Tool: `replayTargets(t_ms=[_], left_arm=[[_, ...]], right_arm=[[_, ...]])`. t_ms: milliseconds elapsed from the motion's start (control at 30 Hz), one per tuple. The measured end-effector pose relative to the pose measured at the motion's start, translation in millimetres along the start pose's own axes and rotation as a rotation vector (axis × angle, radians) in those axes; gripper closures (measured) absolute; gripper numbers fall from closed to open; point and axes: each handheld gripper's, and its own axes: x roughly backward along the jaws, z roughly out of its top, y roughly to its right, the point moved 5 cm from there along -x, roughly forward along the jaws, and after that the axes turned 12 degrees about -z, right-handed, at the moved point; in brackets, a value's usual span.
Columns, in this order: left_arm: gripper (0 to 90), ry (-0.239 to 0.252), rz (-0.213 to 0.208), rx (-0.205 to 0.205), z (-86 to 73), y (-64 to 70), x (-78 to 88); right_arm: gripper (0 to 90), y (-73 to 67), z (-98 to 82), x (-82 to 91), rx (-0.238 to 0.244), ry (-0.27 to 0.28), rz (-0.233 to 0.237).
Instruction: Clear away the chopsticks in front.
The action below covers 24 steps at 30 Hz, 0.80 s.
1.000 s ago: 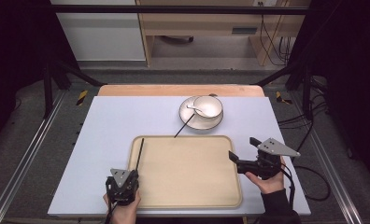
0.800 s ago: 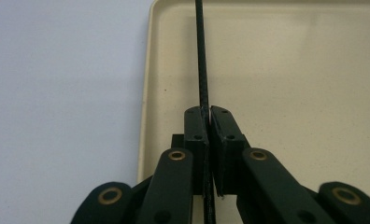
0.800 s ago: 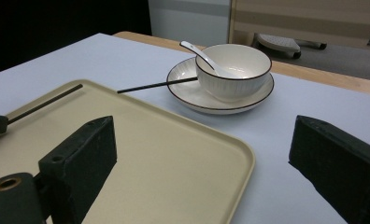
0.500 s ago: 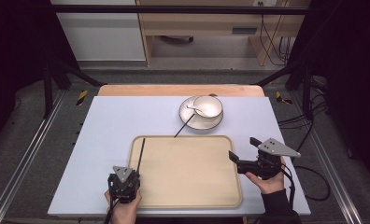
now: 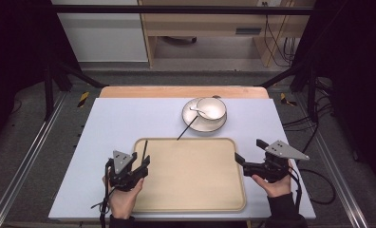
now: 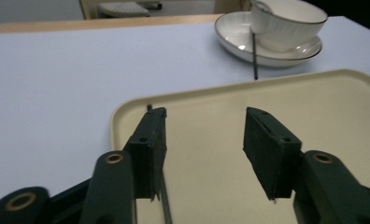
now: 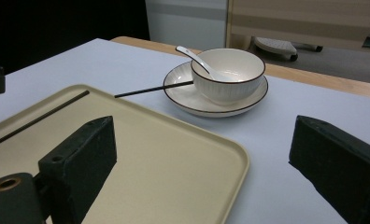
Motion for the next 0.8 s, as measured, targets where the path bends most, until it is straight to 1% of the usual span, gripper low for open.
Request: replayTargets(t_ms=[33,100,167,233,300,333,400,433,500,600,667,733,767,800], left_arm=[[45.5,0.003,-0.006,-0.013,3.3,0.6,-1.7],[40.7,0.004,-0.048,-0.035,13.0,3.6,-7.3],[38.0,0.019,-0.094,-0.056,21.7,7.1,-13.5],[34.4,0.010,-0.115,-0.075,29.2,8.8,-21.3],[31.0,0.002,-0.146,-0.088,35.4,10.6,-30.1],[29.2,0.005,-0.160,-0.092,38.1,11.1,-34.7],[26.7,0.003,-0.204,-0.079,42.1,11.6,-43.9],[25.7,0.001,-0.218,-0.077,43.5,11.8,-48.3],[24.4,-0.008,-0.237,-0.089,46.1,12.5,-56.4],[22.4,-0.025,-0.248,-0.102,50.3,13.3,-67.9],[21.0,-0.036,-0.248,-0.117,53.4,14.1,-75.4],[20.5,-0.048,-0.260,-0.130,56.6,15.2,-83.1],[20.3,-0.055,-0.259,-0.130,58.2,15.5,-87.3],[20.1,-0.062,-0.252,-0.139,59.7,15.6,-90.9]], right_arm=[[7.6,0.1,0.0,0.0,0.000,0.000,0.000],[7.6,0.3,0.3,0.3,-0.004,0.000,-0.002],[7.6,0.9,0.5,0.7,-0.003,0.004,-0.002],[7.6,1.8,0.7,0.7,-0.002,0.008,-0.003],[7.6,2.1,0.6,1.1,-0.005,0.005,-0.005],[7.6,2.4,0.7,1.1,-0.004,0.007,-0.005],[7.6,2.8,0.8,1.2,-0.004,0.007,-0.006],[7.6,3.0,0.8,1.3,-0.005,0.007,-0.006],[7.6,3.6,0.9,1.4,-0.007,0.008,-0.007],[7.6,4.4,1.0,1.8,-0.008,0.008,-0.007],[7.6,4.3,1.2,1.8,-0.011,0.007,-0.008],[7.6,4.3,1.2,1.9,-0.010,0.007,-0.008],[7.6,4.3,1.3,1.9,-0.011,0.007,-0.007],[7.6,4.2,1.4,1.9,-0.011,0.008,-0.007]])
